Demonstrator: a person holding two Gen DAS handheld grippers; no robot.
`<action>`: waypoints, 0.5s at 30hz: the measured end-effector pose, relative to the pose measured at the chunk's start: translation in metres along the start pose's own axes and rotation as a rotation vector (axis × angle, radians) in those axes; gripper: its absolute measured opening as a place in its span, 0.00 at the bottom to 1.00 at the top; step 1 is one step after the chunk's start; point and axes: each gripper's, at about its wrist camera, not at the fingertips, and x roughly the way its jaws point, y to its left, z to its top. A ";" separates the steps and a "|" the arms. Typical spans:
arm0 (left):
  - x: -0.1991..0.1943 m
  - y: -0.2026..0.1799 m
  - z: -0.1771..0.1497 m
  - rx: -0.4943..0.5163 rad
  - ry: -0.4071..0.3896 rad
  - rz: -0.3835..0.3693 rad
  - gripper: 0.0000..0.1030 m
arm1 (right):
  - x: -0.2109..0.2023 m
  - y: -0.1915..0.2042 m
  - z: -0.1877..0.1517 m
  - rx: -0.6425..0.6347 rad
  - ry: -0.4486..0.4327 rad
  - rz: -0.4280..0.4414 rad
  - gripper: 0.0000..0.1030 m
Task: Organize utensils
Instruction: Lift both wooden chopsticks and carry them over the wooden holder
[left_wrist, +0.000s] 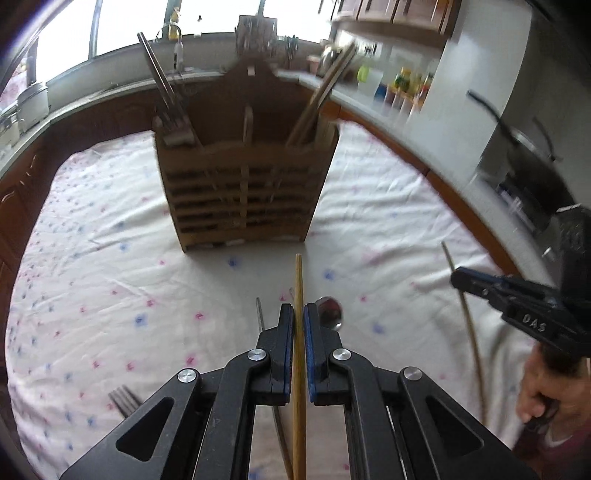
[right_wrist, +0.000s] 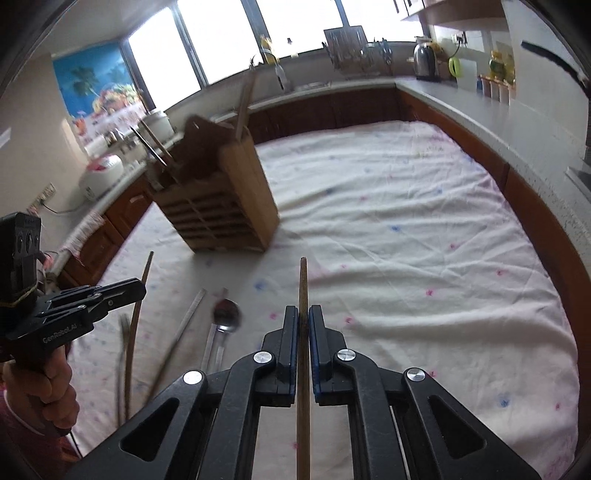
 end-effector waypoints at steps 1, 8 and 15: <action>-0.011 0.000 -0.002 -0.003 -0.016 -0.005 0.04 | -0.006 0.003 0.002 -0.001 -0.014 0.006 0.06; -0.081 0.013 -0.019 -0.053 -0.129 -0.064 0.04 | -0.048 0.024 0.011 -0.034 -0.109 0.028 0.06; -0.121 0.023 -0.034 -0.084 -0.194 -0.086 0.04 | -0.087 0.044 0.022 -0.056 -0.228 0.047 0.06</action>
